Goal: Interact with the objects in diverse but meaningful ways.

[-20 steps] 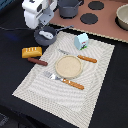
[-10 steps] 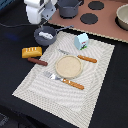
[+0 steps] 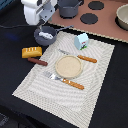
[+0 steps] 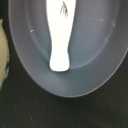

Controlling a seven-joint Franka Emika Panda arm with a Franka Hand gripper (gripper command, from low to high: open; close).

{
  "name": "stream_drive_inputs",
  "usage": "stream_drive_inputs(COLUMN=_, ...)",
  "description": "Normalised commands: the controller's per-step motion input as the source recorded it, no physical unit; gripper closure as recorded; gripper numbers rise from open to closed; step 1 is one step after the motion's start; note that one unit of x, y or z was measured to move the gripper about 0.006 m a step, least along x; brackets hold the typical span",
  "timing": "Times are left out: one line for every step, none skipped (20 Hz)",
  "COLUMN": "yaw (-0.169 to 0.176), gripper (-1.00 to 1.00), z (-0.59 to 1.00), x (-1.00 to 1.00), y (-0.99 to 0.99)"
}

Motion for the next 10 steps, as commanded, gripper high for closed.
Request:
stream_drive_inputs(yaw=0.0, gripper=-1.0, z=-0.17, x=0.04, y=-0.31)
stream_drive_inputs(yaw=0.0, gripper=-1.0, z=-0.25, x=0.0, y=-0.26)
stream_drive_inputs(yaw=0.002, gripper=-1.0, z=-0.28, x=0.0, y=-0.2)
stream_drive_inputs(yaw=0.011, gripper=-1.0, z=-0.31, x=0.0, y=-0.19)
stream_drive_inputs(yaw=0.016, gripper=-1.0, z=-0.36, x=-0.02, y=-0.16)
stream_drive_inputs(yaw=0.016, gripper=-1.0, z=-0.38, x=-0.05, y=-0.12)
stream_drive_inputs(yaw=0.013, gripper=-1.0, z=-0.41, x=-0.14, y=-0.07)
stream_drive_inputs(yaw=0.012, gripper=-1.0, z=-0.41, x=-0.16, y=-0.07)
stream_drive_inputs(yaw=0.011, gripper=-1.0, z=-0.42, x=-0.17, y=-0.09)
stream_drive_inputs(yaw=0.004, gripper=-1.0, z=-0.43, x=-0.22, y=-0.1)
